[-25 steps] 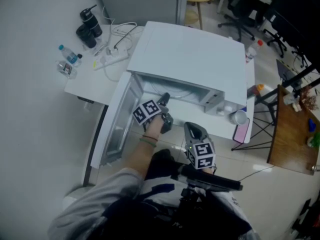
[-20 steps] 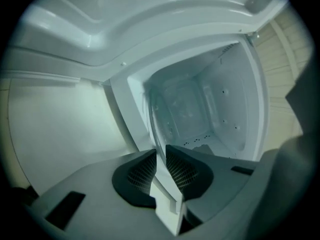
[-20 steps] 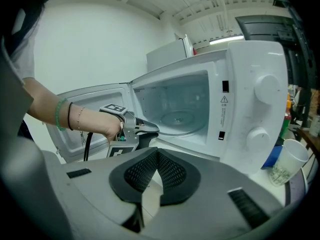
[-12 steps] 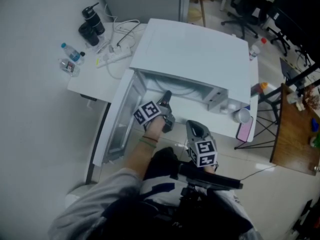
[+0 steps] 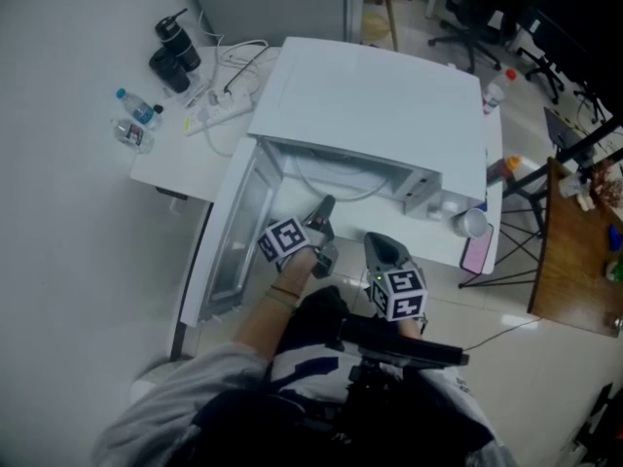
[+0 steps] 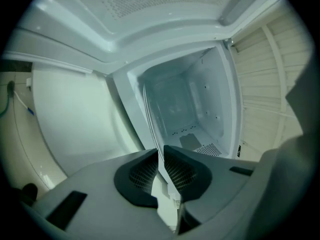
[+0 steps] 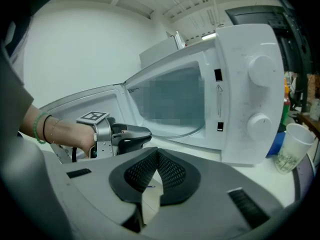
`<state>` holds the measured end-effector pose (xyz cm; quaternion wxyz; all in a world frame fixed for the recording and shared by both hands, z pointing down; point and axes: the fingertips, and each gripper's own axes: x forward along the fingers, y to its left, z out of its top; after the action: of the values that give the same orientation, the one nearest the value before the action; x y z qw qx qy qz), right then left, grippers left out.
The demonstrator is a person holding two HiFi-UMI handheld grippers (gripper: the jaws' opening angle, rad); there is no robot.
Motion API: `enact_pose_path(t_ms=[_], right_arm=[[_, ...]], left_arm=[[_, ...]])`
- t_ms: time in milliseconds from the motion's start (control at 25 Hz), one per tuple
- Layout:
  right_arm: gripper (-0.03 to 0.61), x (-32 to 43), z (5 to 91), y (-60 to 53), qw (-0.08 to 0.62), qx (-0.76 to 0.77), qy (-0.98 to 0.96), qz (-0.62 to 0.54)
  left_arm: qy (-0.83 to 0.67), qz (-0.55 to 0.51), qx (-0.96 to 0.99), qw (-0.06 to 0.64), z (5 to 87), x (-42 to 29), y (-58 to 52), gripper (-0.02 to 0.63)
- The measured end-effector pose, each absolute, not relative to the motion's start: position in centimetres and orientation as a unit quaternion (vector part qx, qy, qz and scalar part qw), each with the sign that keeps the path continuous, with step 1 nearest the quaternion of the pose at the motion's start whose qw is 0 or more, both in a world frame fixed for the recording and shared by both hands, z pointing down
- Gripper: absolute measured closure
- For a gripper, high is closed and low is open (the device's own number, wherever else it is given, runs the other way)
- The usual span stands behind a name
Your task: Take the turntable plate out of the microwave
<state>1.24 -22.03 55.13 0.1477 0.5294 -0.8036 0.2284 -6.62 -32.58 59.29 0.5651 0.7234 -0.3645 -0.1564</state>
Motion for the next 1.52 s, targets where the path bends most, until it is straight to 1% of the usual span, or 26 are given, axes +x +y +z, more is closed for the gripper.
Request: enact_pose_path(t_ms=[160, 280, 400, 440, 520, 640, 680, 840, 960, 1000, 1040, 1200, 1280, 1320, 1360, 1400, 1520], right_arm=[[0.584, 0.0, 56.5, -22.6, 0.116, 0.494, -0.805, 0.307], [0.572, -0.5, 57.9, -23.7, 0.087, 0.478, -0.793, 0.366], [0.438, -0.6, 58.7, -25.0, 0.071, 0.471, -0.781, 0.403], [0.413, -0.5, 58.8, -25.5, 0.057, 0.47, -0.776, 0.417], [0.411, -0.3, 58.7, -26.4, 0.02, 0.467, -0.763, 0.447], [0.41, 0.0, 59.0, -27.5, -0.031, 0.463, -0.737, 0.491], [0.41, 0.1, 59.2, -27.9, -0.046, 0.462, -0.729, 0.503], [0.41, 0.2, 59.2, -29.5, -0.109, 0.451, -0.707, 0.534], [0.411, -0.1, 59.1, -30.8, -0.149, 0.447, -0.692, 0.548], [0.426, -0.1, 59.4, -31.1, -0.155, 0.45, -0.684, 0.553], [0.494, 0.0, 59.7, -31.3, -0.161, 0.455, -0.676, 0.558], [0.512, 0.6, 60.1, -31.4, -0.196, 0.453, -0.652, 0.575], [0.514, 0.8, 60.2, -31.2, -0.2, 0.452, -0.649, 0.579], [0.514, 0.9, 60.2, -31.0, -0.198, 0.453, -0.649, 0.579], [0.512, 1.0, 60.1, -30.8, -0.194, 0.453, -0.651, 0.577], [0.512, 1.0, 60.1, -30.5, -0.189, 0.453, -0.654, 0.575], [0.512, 1.0, 60.1, -29.5, -0.173, 0.451, -0.666, 0.569]], left_arm=[[-0.357, -0.161, 0.724, 0.567, 59.6, -7.4, -31.6, 0.586], [-0.353, -0.162, 0.724, 0.571, 59.6, -7.6, -31.2, 0.586], [-0.344, -0.16, 0.723, 0.578, 59.1, -7.7, -30.6, 0.586], [-0.343, -0.16, 0.723, 0.578, 59.0, -7.8, -30.5, 0.586], [-0.345, -0.163, 0.726, 0.572, 58.9, -8.2, -30.5, 0.588], [-0.341, -0.166, 0.716, 0.586, 58.9, -8.2, -30.0, 0.589], [-0.343, -0.168, 0.72, 0.579, 59.0, -8.3, -30.2, 0.591], [-0.342, -0.179, 0.729, 0.566, 59.0, -8.5, -30.4, 0.592], [-0.339, -0.177, 0.723, 0.576, 59.6, -8.4, -30.5, 0.593], [-0.338, -0.176, 0.72, 0.58, 59.6, -8.3, -30.4, 0.595], [-0.338, -0.173, 0.72, 0.58, 59.5, -8.2, -30.4, 0.594], [-0.325, -0.177, 0.721, 0.586, 59.8, -8.1, -30.2, 0.591], [-0.32, -0.166, 0.73, 0.581, 59.8, -8.0, -30.2, 0.59], [-0.322, -0.163, 0.735, 0.575, 59.7, -8.0, -30.3, 0.579], [-0.324, -0.162, 0.738, 0.57, 59.7, -8.0, -30.5, 0.502], [-0.326, -0.163, 0.74, 0.566, 59.7, -8.0, -30.8, 0.453], [-0.314, -0.184, 0.741, 0.565, 59.4, -7.7, -31.9, 0.437]])
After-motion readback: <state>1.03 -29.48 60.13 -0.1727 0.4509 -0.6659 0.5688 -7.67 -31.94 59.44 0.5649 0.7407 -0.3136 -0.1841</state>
